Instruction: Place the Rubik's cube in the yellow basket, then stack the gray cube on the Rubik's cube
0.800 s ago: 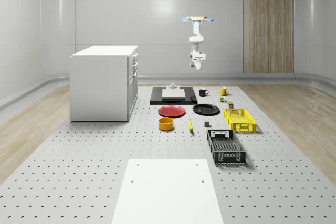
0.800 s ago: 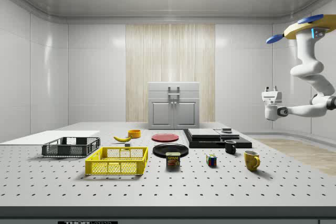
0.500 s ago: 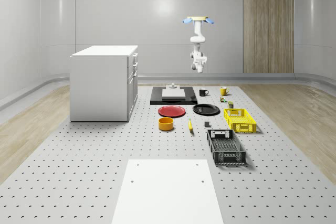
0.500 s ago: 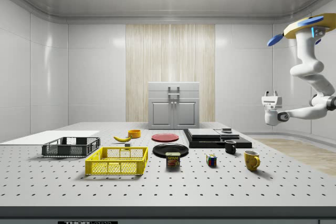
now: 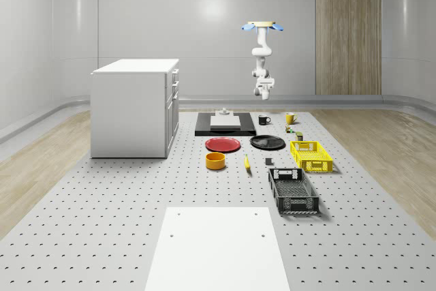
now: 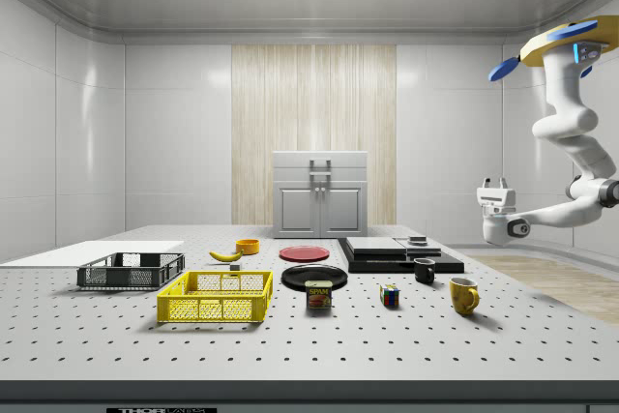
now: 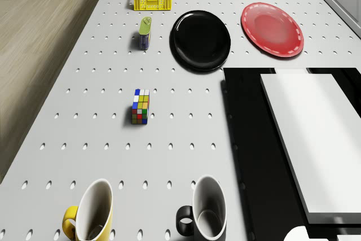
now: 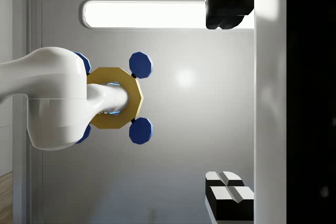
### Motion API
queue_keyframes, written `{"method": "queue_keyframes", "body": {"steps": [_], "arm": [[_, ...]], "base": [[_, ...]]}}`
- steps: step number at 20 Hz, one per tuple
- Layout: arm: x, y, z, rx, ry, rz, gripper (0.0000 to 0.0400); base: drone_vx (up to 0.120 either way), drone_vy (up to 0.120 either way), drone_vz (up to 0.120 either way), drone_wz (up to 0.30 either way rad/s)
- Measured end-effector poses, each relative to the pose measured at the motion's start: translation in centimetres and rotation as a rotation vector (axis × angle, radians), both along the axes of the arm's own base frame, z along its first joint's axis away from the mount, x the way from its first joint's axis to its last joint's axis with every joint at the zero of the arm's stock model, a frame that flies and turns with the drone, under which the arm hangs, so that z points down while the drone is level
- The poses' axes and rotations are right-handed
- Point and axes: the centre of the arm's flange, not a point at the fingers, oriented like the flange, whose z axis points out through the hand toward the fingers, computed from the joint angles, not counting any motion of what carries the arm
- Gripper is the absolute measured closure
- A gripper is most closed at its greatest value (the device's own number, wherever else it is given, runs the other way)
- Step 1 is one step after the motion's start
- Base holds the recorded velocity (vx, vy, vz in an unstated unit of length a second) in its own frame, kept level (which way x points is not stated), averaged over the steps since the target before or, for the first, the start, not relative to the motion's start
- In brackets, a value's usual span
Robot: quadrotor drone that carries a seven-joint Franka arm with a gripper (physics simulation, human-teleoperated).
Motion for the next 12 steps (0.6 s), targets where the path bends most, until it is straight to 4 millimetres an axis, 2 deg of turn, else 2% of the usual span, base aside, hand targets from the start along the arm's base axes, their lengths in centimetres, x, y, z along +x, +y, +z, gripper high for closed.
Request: {"method": "queue_keyframes", "body": {"steps": [12], "arm": [[-0.01,0.01,0.77,0.000,-0.009,0.000,0.0000]], "base": [[0.120,0.120,0.000,0.000]]}}
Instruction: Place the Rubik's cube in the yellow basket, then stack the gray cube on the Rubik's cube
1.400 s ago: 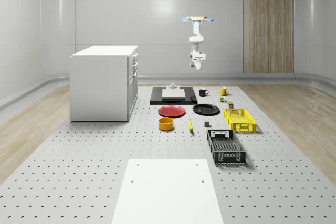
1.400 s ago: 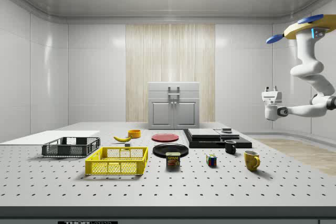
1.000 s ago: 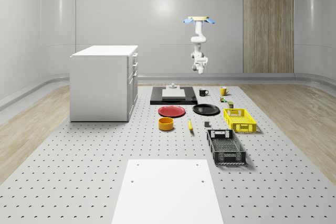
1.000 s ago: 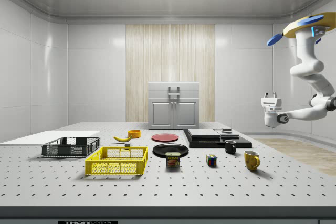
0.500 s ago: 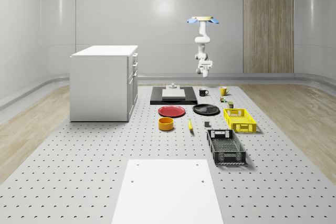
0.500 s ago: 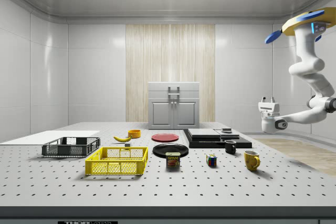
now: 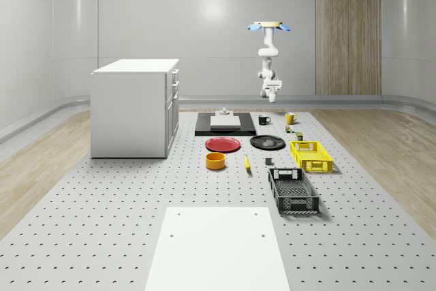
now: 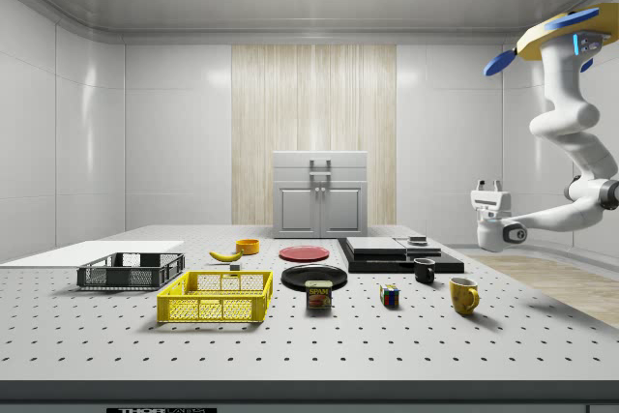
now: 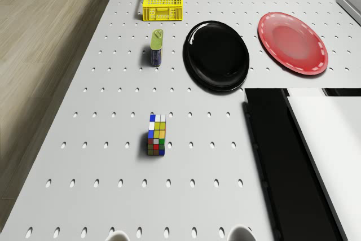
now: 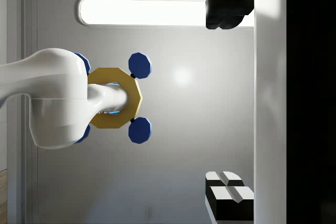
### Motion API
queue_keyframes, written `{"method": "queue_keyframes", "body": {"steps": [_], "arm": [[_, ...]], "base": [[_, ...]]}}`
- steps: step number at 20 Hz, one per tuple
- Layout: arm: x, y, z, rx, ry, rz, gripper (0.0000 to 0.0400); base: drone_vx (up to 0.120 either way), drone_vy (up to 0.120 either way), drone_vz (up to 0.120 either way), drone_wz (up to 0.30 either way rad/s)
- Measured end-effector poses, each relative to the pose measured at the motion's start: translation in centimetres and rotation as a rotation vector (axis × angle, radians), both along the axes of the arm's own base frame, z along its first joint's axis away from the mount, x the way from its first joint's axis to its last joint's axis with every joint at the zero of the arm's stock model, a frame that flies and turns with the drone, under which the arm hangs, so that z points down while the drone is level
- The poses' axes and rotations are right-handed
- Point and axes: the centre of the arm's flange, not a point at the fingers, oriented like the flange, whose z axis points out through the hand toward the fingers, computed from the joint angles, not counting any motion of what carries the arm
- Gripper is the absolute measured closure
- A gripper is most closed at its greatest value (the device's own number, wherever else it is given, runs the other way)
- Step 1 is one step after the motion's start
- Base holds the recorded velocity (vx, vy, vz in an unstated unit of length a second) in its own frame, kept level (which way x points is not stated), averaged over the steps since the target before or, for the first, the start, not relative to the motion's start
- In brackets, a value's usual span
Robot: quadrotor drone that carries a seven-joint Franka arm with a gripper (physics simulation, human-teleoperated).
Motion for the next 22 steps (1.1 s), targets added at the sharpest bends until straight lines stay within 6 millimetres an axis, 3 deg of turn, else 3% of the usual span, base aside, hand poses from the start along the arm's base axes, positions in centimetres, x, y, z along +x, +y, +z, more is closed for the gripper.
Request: {"method": "queue_keyframes", "body": {"steps": [22], "arm": [[-0.16,0.17,0.04,-0.017,-0.017,0.000,0.0000]], "base": [[0.120,0.118,0.000,0.000]]}}
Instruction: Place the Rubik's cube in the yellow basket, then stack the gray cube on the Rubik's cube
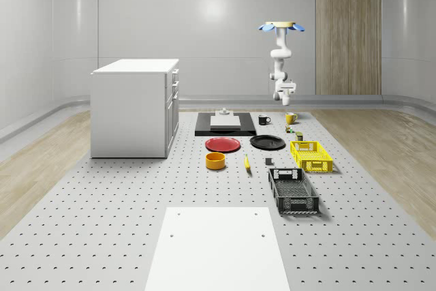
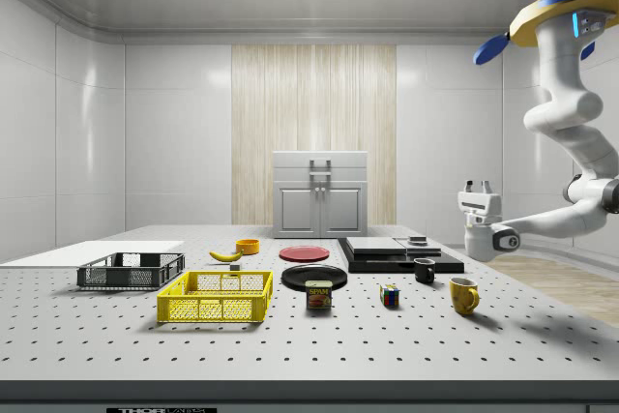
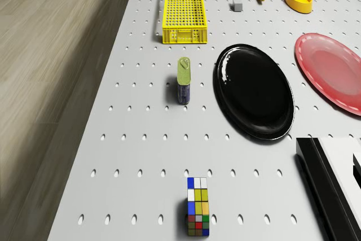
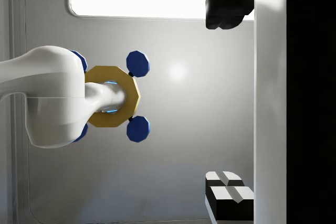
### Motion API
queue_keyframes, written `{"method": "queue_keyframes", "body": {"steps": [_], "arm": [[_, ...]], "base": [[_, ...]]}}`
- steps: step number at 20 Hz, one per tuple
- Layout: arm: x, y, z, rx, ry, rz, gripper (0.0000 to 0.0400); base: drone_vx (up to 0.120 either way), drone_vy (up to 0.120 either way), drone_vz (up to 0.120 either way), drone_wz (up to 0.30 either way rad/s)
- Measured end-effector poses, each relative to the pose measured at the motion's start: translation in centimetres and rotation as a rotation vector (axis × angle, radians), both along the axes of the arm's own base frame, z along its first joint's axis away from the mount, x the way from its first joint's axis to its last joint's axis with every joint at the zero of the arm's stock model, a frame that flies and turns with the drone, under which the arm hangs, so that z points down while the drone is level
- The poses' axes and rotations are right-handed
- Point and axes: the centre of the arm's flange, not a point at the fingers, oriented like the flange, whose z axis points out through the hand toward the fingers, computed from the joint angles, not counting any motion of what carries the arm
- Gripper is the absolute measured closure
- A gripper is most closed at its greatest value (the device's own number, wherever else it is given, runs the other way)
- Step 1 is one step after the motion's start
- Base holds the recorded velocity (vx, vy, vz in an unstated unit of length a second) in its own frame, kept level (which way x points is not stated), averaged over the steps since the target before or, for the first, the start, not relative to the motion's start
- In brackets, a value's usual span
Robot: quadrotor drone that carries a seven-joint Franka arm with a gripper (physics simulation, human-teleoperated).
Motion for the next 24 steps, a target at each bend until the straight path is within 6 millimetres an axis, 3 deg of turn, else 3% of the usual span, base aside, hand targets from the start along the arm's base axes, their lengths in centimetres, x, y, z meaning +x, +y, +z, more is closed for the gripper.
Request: {"method": "queue_keyframes", "body": {"steps": [9,15,20,24], "arm": [[-0.1,0.6,0.0,-0.061,-0.007,-0.002,0.0000],[-0.1,2.0,-0.2,-0.198,-0.011,-0.005,0.0000],[-0.1,4.5,-1.2,-0.477,-0.014,-0.012,0.0000],[0.0,7.7,-4.0,-0.908,-0.015,-0.023,0.0000]], "base": [[0.120,0.009,0.000,0.000],[0.120,0.000,0.000,0.000],[0.120,0.000,-0.032,0.000],[0.120,0.000,-0.120,0.000]]}}
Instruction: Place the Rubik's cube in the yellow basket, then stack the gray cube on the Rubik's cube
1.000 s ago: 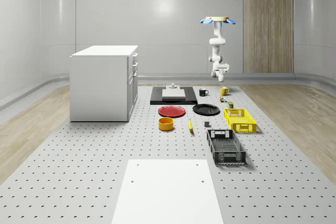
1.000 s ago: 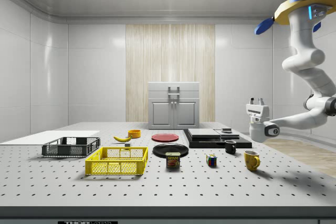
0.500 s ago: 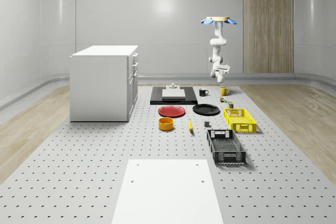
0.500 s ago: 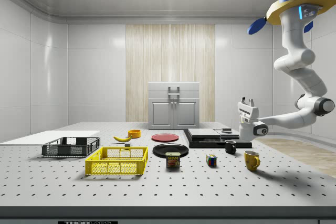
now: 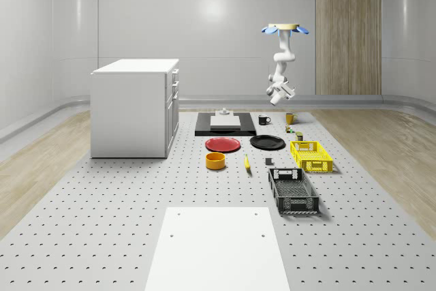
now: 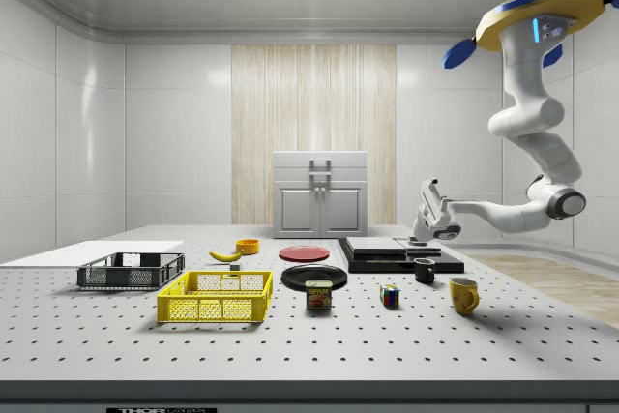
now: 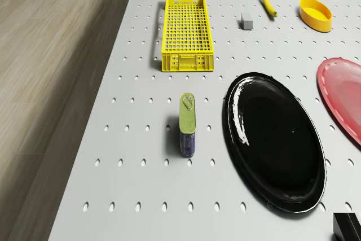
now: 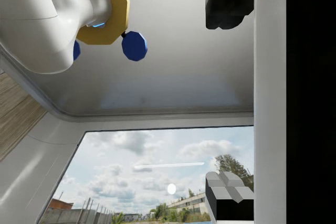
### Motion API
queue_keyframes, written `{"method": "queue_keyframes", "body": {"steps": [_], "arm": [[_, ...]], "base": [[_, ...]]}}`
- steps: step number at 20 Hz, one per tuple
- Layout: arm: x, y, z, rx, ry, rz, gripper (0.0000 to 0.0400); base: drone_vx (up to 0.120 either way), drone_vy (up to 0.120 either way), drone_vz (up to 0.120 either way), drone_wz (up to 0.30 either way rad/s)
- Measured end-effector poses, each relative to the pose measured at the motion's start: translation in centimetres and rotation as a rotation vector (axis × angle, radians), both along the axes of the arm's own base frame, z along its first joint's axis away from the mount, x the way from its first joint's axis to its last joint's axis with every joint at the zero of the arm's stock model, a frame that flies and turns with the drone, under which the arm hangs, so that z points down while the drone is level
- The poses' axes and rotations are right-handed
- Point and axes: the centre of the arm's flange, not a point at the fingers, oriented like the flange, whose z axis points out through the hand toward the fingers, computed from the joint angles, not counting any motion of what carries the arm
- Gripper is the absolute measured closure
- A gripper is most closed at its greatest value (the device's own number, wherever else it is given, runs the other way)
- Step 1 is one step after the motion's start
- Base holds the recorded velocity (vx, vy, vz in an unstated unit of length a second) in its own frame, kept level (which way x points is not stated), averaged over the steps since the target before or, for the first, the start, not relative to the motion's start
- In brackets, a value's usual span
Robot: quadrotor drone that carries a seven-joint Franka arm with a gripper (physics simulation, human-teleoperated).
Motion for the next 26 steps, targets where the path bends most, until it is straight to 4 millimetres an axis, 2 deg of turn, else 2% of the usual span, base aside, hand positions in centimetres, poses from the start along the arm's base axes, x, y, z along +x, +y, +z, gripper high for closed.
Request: {"method": "queue_keyframes", "body": {"steps": [3,5,8,12,15,18,21,26], "arm": [[0.1,1.8,-4.2,-0.466,0.000,-0.016,0.0000],[0.2,1.8,-7.7,-0.813,0.000,-0.029,0.0000],[0.4,-0.1,-12.0,-1.293,0.000,-0.047,0.0000],[0.5,-3.5,-14.8,-1.740,0.002,-0.061,0.0000],[0.5,-5.2,-15.5,-1.935,0.003,-0.065,0.0000],[0.5,-6.3,-15.8,-2.051,0.004,-0.066,0.0000],[0.5,-7.0,-15.9,-2.120,0.005,-0.066,0.0000],[0.5,-7.6,-16.0,-2.176,0.006,-0.066,0.0000]], "base": [[0.120,0.000,-0.120,0.000],[0.120,0.000,-0.120,0.000],[0.120,0.000,-0.120,0.000],[0.120,0.000,-0.120,0.000],[0.120,0.000,-0.120,0.000],[0.120,0.000,-0.120,0.000],[0.120,0.000,-0.120,0.000],[0.120,-0.112,-0.120,0.000]]}}
